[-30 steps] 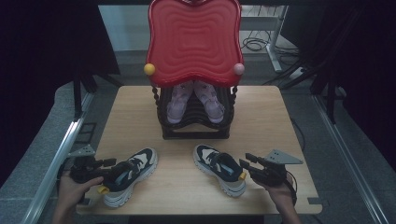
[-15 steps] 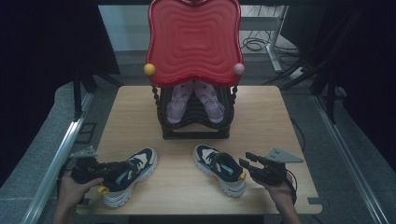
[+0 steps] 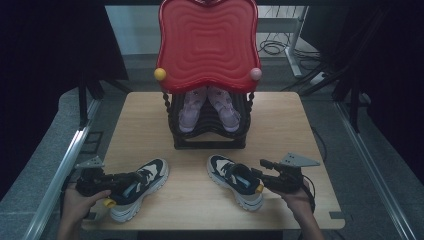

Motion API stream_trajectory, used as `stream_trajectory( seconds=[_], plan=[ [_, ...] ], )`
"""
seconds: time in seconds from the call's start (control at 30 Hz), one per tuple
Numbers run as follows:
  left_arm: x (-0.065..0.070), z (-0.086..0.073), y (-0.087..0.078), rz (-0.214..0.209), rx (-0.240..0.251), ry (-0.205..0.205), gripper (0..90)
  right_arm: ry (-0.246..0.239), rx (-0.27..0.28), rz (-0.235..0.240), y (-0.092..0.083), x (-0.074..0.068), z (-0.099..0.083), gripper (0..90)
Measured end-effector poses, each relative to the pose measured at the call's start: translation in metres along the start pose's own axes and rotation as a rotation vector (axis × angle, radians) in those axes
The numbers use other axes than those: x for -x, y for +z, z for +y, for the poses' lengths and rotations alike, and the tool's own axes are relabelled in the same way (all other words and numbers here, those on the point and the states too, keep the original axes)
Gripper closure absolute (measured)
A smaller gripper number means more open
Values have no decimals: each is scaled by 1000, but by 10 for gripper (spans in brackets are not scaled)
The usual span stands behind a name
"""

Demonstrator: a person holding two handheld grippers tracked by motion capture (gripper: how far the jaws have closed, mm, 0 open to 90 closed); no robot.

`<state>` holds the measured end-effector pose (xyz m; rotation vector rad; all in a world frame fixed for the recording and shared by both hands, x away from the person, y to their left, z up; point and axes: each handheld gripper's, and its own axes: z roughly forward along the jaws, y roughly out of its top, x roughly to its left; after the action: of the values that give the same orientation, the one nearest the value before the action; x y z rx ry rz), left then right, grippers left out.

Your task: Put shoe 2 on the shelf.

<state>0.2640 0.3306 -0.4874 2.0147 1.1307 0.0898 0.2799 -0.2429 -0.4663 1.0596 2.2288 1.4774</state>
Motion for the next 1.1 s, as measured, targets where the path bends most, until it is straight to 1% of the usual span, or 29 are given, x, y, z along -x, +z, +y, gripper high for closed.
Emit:
stream_trajectory(
  seconds=[0.03,0.23,0.33,0.43,0.53,0.63,0.8,0.93,1.1],
  plan=[
    [0,0,0,1,2,0,675,-4,-1,5,1,0,3,476],
    [0,-2,0,4,7,-6,678,-32,-69,34,14,1,20,474],
    [1,-1,0,5,7,-6,678,-41,-94,39,22,1,25,474],
    [1,-1,0,5,8,-10,679,-44,-116,55,29,1,28,474],
    [3,0,0,9,1,-15,679,-44,-129,67,33,1,29,475],
    [3,0,1,7,0,-15,679,-30,-149,79,36,3,28,477],
    [2,0,1,3,3,-19,679,-31,-177,80,40,3,26,490],
    [2,-1,1,3,4,-21,679,-32,-211,78,43,3,23,511],
    [2,-1,1,4,4,-22,679,-30,-232,89,45,3,22,533]
  ],
)
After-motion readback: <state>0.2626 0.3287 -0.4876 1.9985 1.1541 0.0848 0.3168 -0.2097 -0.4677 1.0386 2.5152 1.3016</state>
